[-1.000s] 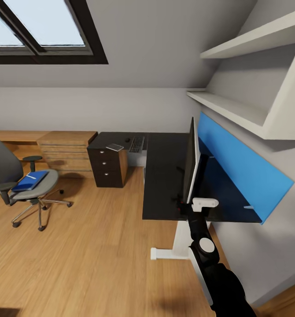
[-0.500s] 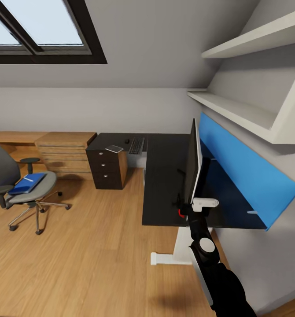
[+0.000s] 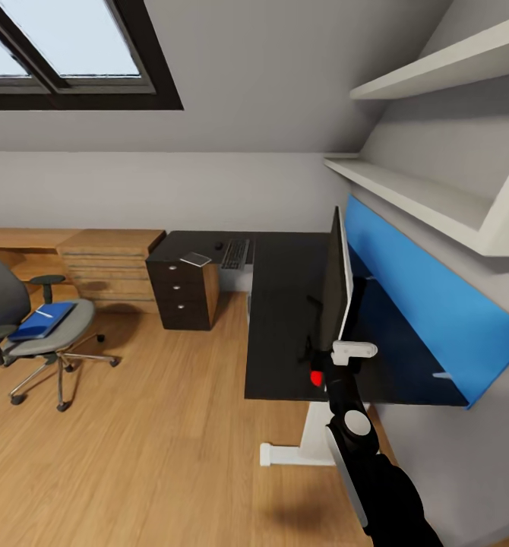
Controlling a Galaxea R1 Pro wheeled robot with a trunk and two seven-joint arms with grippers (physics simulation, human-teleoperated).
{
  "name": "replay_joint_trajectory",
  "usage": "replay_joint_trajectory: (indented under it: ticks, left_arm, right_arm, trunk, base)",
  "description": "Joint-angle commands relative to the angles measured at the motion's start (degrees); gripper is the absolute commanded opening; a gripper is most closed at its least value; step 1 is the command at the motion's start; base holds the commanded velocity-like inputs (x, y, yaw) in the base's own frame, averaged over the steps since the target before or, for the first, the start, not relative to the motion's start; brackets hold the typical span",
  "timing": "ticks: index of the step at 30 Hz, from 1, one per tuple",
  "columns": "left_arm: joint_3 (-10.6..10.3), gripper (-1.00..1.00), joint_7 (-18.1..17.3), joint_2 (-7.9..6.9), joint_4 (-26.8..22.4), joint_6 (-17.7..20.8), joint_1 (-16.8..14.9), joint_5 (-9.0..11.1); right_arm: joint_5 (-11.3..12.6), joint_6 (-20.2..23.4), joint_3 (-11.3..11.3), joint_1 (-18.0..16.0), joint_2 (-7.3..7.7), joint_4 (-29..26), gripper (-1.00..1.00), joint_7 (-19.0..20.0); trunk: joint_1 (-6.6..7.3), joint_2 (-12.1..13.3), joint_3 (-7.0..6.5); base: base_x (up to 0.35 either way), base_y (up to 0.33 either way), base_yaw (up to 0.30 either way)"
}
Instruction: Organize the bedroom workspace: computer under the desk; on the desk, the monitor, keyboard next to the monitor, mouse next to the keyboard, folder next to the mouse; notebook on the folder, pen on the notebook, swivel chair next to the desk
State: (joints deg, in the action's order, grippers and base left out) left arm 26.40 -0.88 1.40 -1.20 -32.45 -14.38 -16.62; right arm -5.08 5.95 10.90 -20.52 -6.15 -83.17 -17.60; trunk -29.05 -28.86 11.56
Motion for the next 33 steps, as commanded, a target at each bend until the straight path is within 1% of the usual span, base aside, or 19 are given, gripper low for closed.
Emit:
replay_joint_trajectory:
  ticks: [1, 8, 15, 19, 26, 33]
  left_arm:
    - [0.49, 1.00, -0.09, 0.01, 0.00, -0.14, -0.03, -0.42]
    - [0.49, 1.00, -0.09, 0.01, 0.00, -0.08, -0.03, -0.43]
    - [0.49, 1.00, -0.09, 0.01, 0.00, -0.09, -0.03, -0.43]
    - [0.49, 1.00, -0.09, 0.01, -0.01, -0.11, -0.03, -0.43]
    - [0.49, 1.00, -0.09, 0.01, 0.00, -0.09, -0.03, -0.43]
    - [0.49, 1.00, -0.09, 0.01, 0.02, -0.15, -0.03, -0.43]
  right_arm:
    - [-0.53, 0.55, 0.09, -0.05, 0.00, -0.07, 1.00, -0.33]
    - [-0.56, 0.55, 0.09, -0.05, 0.07, -0.06, 1.00, -0.33]
    - [-0.59, 0.55, 0.09, -0.04, 0.08, -0.06, 1.00, -0.33]
    - [-0.60, 0.55, 0.08, -0.04, 0.08, -0.06, 1.00, -0.46]
    - [-0.49, 0.55, 0.09, -0.04, 0.08, 0.04, 1.00, -2.77]
    - [-0.51, 0.55, 0.09, -0.03, 0.08, 0.11, 1.00, -3.57]
  trunk:
    - [-0.04, -0.09, 0.10]
    - [-0.04, -0.09, 0.10]
    - [-0.04, -0.09, 0.10]
    - [-0.04, -0.09, 0.10]
    - [-0.04, -0.09, 0.10]
    - [-0.04, -0.09, 0.10]
  base:
    - [0.102, 0.000, 0.000]
    - [0.037, -0.008, 0.000]
    - [-0.039, -0.164, 0.000]
    - [-0.014, -0.057, 0.000]
    - [-0.003, -0.057, 0.000]
    - [0.000, -0.116, 0.000]
